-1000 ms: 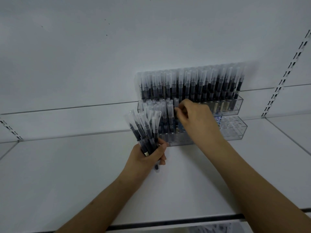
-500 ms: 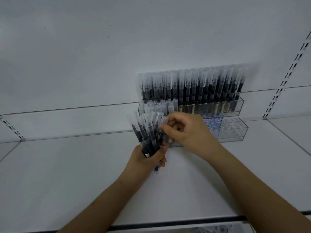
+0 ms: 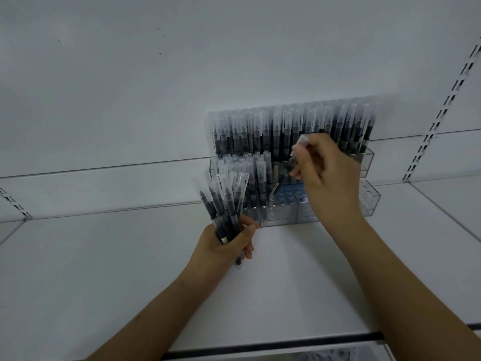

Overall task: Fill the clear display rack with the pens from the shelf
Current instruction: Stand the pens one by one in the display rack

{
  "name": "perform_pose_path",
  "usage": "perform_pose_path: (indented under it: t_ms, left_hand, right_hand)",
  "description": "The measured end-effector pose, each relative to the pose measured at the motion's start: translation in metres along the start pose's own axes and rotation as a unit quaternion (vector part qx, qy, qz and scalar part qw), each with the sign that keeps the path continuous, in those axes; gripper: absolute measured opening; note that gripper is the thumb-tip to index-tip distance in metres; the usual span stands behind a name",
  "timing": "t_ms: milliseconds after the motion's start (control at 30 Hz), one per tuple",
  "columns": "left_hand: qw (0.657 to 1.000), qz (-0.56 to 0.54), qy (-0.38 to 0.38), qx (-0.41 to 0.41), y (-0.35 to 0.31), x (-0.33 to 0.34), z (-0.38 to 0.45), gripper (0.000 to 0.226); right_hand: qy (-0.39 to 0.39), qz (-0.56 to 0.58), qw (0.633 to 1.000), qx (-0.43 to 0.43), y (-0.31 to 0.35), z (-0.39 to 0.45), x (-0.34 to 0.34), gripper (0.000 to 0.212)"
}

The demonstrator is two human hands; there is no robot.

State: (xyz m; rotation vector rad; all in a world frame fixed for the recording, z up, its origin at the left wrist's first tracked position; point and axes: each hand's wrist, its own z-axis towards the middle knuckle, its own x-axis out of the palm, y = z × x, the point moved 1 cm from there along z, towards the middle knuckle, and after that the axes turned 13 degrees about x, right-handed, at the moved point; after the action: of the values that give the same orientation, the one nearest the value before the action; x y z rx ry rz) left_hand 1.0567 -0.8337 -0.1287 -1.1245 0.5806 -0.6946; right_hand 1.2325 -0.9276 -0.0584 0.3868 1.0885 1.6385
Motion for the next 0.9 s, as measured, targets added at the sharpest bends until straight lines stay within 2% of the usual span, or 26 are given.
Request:
perform_pose_path:
  t_ms: [233, 500, 667, 733, 800, 900]
  left_hand:
    - [1.000, 0.010, 0.003, -0.006, 0.000, 0.000, 0.000, 0.009]
    - [1.000, 0.006, 0.005, -0.004, 0.001, 0.001, 0.000, 0.009]
    - [1.000, 0.000, 0.003, -0.004, 0.000, 0.001, 0.000, 0.009]
    - [1.000, 0.001, 0.005, -0.005, 0.000, 0.000, 0.000, 0.010]
    - [1.000, 0.002, 0.005, -0.005, 0.000, 0.000, -0.001, 0.010]
    - [1.000, 0.003, 0.002, -0.007, -0.001, 0.000, -0.001, 0.010]
  right_hand:
    - [0.114, -0.136, 0.984, -0.022, -0.007, 0.004, 0.016, 0.020]
    - [0.150, -0.204, 0.965, -0.061, -0.009, 0.012, 0.030, 0.033]
    - [0.116, -0.241, 0.961, -0.068, -0.020, 0.006, 0.022, 0.040]
    - [0.073, -0.228, 0.969, -0.066, -0.018, 0.002, 0.017, 0.041]
    - [0.066, -0.172, 0.981, -0.059, -0.011, -0.002, 0.012, 0.043]
    - [0.192, -0.058, 0.979, -0.020, 0.004, -0.011, 0.017, 0.040]
